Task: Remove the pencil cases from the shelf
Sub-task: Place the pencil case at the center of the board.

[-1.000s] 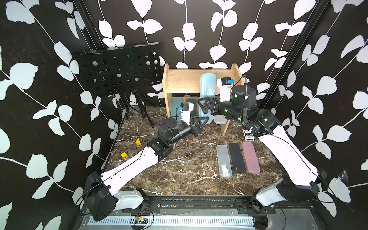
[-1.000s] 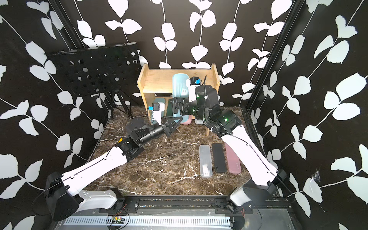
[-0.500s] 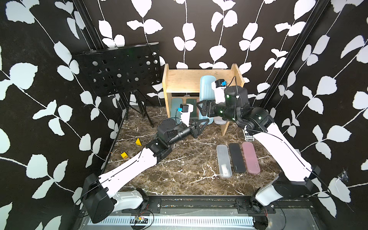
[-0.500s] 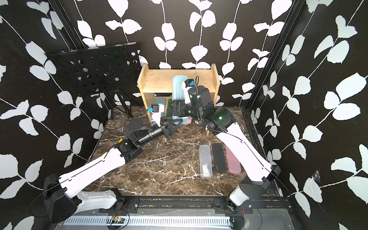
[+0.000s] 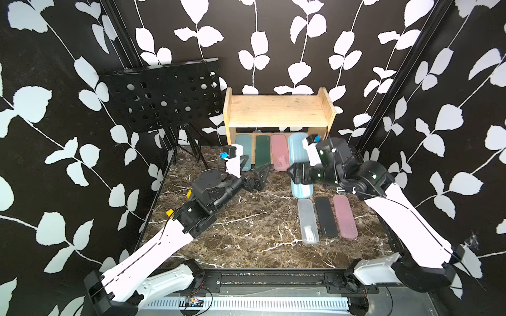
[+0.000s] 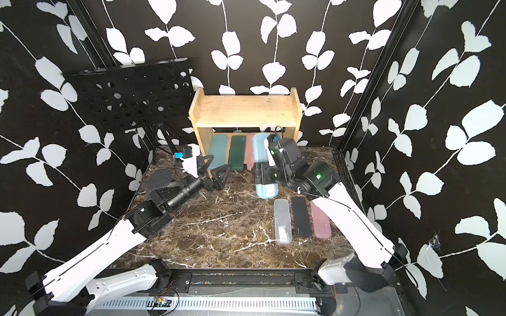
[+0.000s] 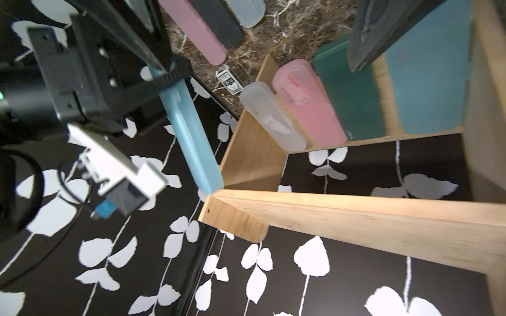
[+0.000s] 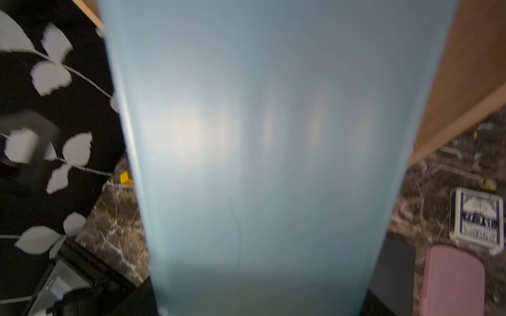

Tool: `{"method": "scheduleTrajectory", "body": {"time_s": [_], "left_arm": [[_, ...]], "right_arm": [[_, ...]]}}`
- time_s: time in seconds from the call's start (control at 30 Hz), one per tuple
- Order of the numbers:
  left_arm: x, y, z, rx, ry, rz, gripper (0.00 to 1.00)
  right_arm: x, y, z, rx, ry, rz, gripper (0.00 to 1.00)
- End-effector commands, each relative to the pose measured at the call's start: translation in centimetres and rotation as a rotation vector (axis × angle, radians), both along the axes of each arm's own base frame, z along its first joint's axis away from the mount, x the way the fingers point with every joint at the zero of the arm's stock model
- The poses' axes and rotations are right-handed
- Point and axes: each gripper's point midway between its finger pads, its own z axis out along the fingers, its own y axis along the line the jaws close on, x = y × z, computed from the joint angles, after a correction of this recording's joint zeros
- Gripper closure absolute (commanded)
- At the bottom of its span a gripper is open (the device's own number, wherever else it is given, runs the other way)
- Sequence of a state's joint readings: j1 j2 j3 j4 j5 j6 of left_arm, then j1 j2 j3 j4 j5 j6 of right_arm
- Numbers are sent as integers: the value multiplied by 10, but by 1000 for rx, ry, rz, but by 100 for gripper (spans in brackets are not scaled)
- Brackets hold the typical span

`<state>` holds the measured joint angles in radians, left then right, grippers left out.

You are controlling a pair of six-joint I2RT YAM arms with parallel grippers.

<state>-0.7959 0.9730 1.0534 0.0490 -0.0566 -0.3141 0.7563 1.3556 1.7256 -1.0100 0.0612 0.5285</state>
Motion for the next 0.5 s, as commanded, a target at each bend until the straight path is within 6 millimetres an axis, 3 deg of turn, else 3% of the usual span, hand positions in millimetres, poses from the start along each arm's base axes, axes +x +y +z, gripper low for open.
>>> {"method": "scheduleTrajectory", "body": {"time_s": [0.0, 0.27, 0.47], "left_arm": [[4, 17, -10, 114, 5, 86, 1], [9, 4, -28, 95, 71, 54, 1], [17, -10, -38, 96, 115, 23, 1]], "right_arm": [[-20, -4, -62, -12, 195, -35, 39], [-43, -5, -170, 3, 399, -124, 40], [-36, 4, -211, -42, 443, -133, 40]]}}
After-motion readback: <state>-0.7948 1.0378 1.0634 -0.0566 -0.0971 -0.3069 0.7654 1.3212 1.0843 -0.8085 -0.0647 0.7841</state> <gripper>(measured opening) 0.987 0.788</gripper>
